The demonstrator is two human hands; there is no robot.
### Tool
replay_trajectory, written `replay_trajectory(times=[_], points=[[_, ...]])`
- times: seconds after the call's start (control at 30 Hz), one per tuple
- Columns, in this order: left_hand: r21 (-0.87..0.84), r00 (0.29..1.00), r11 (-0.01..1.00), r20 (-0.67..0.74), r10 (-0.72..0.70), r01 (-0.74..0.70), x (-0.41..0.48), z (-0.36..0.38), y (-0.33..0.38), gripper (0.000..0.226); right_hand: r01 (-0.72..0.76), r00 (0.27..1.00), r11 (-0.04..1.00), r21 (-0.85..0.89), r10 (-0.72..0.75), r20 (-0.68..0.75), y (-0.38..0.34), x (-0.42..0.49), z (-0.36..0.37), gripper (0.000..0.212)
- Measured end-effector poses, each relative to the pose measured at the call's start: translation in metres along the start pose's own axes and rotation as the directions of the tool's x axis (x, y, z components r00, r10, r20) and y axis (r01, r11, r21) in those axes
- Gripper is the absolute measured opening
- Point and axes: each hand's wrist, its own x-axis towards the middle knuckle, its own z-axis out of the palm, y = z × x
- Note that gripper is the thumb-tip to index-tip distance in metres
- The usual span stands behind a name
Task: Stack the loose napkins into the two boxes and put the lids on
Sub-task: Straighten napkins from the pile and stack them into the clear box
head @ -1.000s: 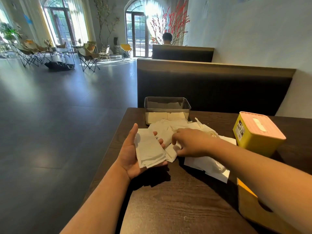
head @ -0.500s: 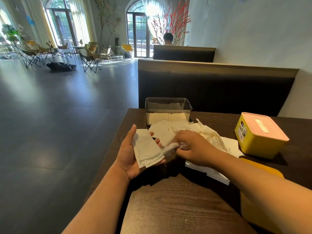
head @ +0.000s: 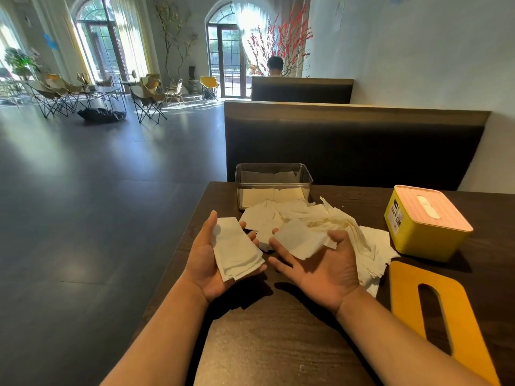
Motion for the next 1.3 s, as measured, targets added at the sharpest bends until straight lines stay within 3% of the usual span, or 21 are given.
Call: replay_trajectory(times=[0.1, 0.17, 0.23, 0.33, 0.43, 0.57, 0.7, 0.77, 0.83, 0.9, 0.93, 1.0, 1.1, 1.2, 1.27, 1.3], points=[[0.009, 1.0, 1.0, 0.011, -0.011, 0.011, 0.0, 0.001, 0.0, 0.081, -0.016, 0.996, 1.0, -0.012, 0.017, 0.083, 0.002, 0.001, -0.003, 0.101], [0.019, 1.0, 1.0, 0.008, -0.013, 0.013, 0.001, 0.002, -0.001, 0.081, -0.068, 0.989, 0.998, -0.011, 0.069, 0.132, 0.003, -0.001, -0.002, 0.102], [0.023, 1.0, 1.0, 0.003, -0.013, 0.012, 0.002, 0.002, -0.001, 0.082, -0.108, 0.985, 0.994, -0.031, 0.111, 0.133, 0.001, -0.003, -0.001, 0.085], [0.021, 1.0, 1.0, 0.009, -0.015, 0.015, 0.004, 0.0, -0.001, 0.083, -0.144, 0.989, 0.971, -0.19, 0.148, 0.004, -0.001, -0.004, 0.002, 0.072], [0.014, 0.999, 0.999, 0.038, -0.031, 0.03, 0.003, 0.001, -0.002, 0.082, -0.162, 0.982, 0.966, -0.199, 0.137, -0.133, -0.001, -0.001, -0.001, 0.052], [0.049, 0.996, 0.997, 0.049, -0.07, 0.067, 0.002, 0.005, -0.004, 0.074, -0.157, 0.964, 0.949, -0.274, 0.087, -0.252, 0.0, 0.002, 0.005, 0.041], [0.085, 0.99, 0.987, 0.041, -0.138, 0.135, 0.005, 0.006, -0.01, 0.07, -0.036, 0.95, 0.918, -0.394, -0.091, -0.298, -0.002, 0.005, 0.031, 0.026], [0.093, 0.986, 0.984, 0.058, -0.16, 0.154, 0.007, 0.006, -0.013, 0.066, 0.058, 0.936, 0.825, -0.562, -0.241, -0.258, 0.003, 0.008, 0.048, 0.018], [0.102, 0.978, 0.982, 0.118, -0.171, 0.16, 0.007, 0.008, -0.016, 0.065, 0.073, 0.931, 0.562, -0.824, -0.335, -0.146, 0.016, 0.008, 0.063, 0.016], [0.1, 0.971, 0.983, 0.169, -0.167, 0.152, 0.007, 0.01, -0.018, 0.07, 0.058, 0.965, 0.281, -0.958, -0.26, -0.018, 0.033, 0.006, 0.075, 0.028], [0.081, 0.971, 0.985, 0.173, -0.164, 0.152, 0.006, 0.012, -0.018, 0.071, 0.049, 0.984, 0.214, -0.976, -0.178, 0.011, 0.04, 0.004, 0.079, 0.041], [0.044, 0.971, 0.988, 0.186, -0.151, 0.145, 0.004, 0.014, -0.018, 0.072, 0.031, 0.998, 0.219, -0.975, -0.056, 0.019, 0.047, 0.003, 0.079, 0.066], [0.078, 0.97, 0.988, 0.194, -0.15, 0.137, 0.003, 0.012, -0.018, 0.068, 0.058, 0.997, 0.203, -0.978, -0.068, 0.045, 0.039, 0.002, 0.079, 0.055], [0.223, 0.956, 0.959, 0.199, -0.218, 0.172, -0.005, 0.011, -0.012, 0.045, 0.061, 0.981, -0.016, -0.998, -0.181, 0.063, 0.016, 0.009, 0.074, 0.038], [0.319, 0.928, 0.923, 0.226, -0.296, 0.217, -0.01, 0.009, -0.009, 0.043, 0.097, 0.988, -0.113, -0.989, -0.113, 0.11, -0.002, 0.01, 0.067, 0.052], [0.359, 0.908, 0.902, 0.246, -0.338, 0.239, -0.012, 0.007, -0.009, 0.045, 0.124, 0.992, -0.107, -0.986, -0.012, 0.126, -0.01, 0.008, 0.062, 0.061]])
